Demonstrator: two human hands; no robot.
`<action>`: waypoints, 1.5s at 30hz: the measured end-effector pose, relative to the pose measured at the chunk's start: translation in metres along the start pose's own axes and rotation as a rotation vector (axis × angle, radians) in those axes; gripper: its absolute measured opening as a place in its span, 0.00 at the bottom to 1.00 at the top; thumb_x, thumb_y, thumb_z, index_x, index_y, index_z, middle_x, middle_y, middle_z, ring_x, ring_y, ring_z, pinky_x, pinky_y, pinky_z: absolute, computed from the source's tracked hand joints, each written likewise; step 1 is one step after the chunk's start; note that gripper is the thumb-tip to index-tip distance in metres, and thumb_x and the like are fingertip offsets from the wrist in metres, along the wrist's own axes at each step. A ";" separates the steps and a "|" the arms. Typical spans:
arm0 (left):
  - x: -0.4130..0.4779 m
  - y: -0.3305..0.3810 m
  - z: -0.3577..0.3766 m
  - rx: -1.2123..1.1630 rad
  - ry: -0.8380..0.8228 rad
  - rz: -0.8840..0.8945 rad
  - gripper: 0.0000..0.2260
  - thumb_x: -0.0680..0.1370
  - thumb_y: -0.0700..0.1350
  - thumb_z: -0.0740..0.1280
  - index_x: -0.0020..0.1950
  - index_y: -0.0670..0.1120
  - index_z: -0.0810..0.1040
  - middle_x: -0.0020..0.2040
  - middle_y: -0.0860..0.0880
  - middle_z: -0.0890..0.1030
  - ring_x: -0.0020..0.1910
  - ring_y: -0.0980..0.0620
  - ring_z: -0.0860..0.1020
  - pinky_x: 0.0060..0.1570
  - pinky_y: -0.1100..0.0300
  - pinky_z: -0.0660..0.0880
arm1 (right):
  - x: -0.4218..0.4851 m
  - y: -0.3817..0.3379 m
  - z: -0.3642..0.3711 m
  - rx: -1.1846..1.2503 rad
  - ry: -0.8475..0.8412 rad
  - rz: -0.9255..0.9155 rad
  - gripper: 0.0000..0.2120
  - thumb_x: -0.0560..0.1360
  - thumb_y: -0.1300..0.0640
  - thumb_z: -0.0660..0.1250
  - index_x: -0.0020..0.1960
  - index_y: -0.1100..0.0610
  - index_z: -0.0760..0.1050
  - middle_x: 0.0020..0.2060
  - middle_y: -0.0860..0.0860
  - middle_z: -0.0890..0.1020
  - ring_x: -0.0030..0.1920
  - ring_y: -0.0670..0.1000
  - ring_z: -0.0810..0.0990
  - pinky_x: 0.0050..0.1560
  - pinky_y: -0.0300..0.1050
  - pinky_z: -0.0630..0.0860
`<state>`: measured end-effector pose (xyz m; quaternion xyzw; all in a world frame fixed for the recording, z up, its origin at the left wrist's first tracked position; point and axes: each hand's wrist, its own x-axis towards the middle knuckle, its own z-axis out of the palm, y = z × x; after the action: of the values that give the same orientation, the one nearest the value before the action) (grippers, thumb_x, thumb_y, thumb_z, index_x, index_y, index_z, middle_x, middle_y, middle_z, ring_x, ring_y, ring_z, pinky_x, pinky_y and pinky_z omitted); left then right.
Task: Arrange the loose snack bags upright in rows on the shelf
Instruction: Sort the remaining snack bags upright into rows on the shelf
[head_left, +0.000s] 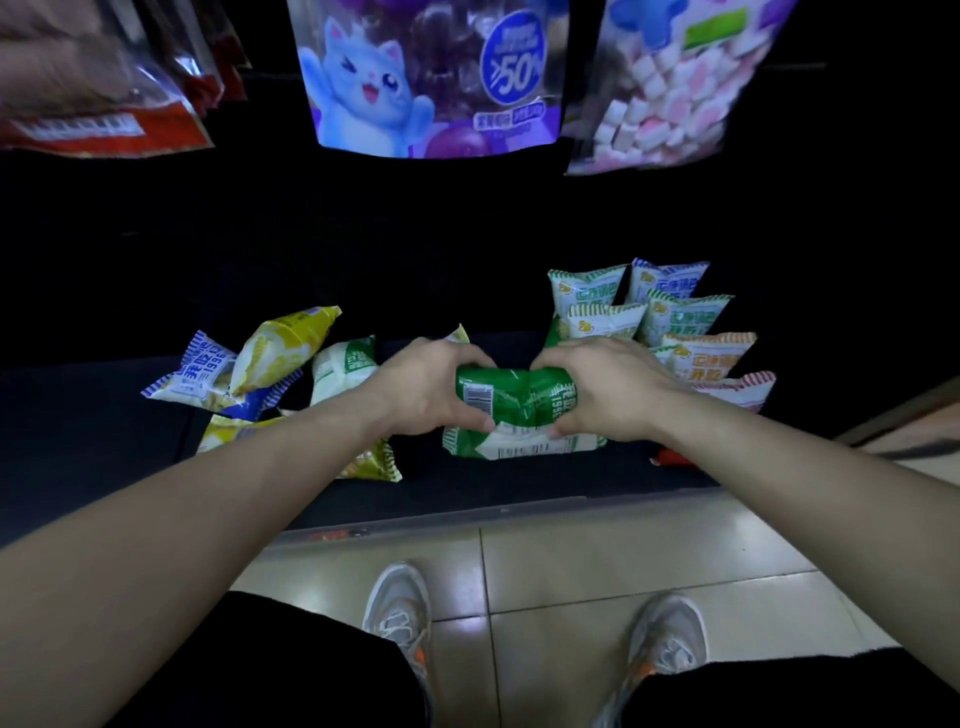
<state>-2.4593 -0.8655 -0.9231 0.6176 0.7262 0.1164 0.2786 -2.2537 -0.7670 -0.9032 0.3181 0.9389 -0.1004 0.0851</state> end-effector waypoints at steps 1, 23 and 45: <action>-0.001 0.007 -0.001 0.029 0.028 0.009 0.30 0.65 0.59 0.79 0.65 0.57 0.76 0.50 0.53 0.80 0.53 0.51 0.75 0.46 0.59 0.72 | -0.006 0.003 0.000 0.020 0.021 0.006 0.38 0.64 0.39 0.79 0.70 0.44 0.70 0.62 0.45 0.77 0.62 0.51 0.75 0.57 0.47 0.70; 0.026 0.030 0.024 0.070 0.067 0.000 0.40 0.60 0.74 0.68 0.68 0.59 0.69 0.64 0.58 0.75 0.59 0.54 0.76 0.56 0.50 0.76 | 0.000 0.053 0.000 0.597 0.328 0.397 0.07 0.75 0.53 0.74 0.50 0.49 0.77 0.56 0.55 0.81 0.45 0.56 0.82 0.42 0.43 0.73; 0.051 0.060 0.027 0.097 0.056 -0.034 0.45 0.62 0.64 0.78 0.73 0.46 0.70 0.70 0.48 0.73 0.69 0.45 0.71 0.64 0.53 0.70 | -0.026 0.079 0.004 0.795 0.158 0.120 0.17 0.74 0.59 0.75 0.61 0.49 0.78 0.56 0.47 0.79 0.57 0.45 0.79 0.61 0.44 0.76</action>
<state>-2.3985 -0.8089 -0.9278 0.6144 0.7490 0.0935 0.2296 -2.1851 -0.7215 -0.9115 0.3871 0.8104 -0.4254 -0.1113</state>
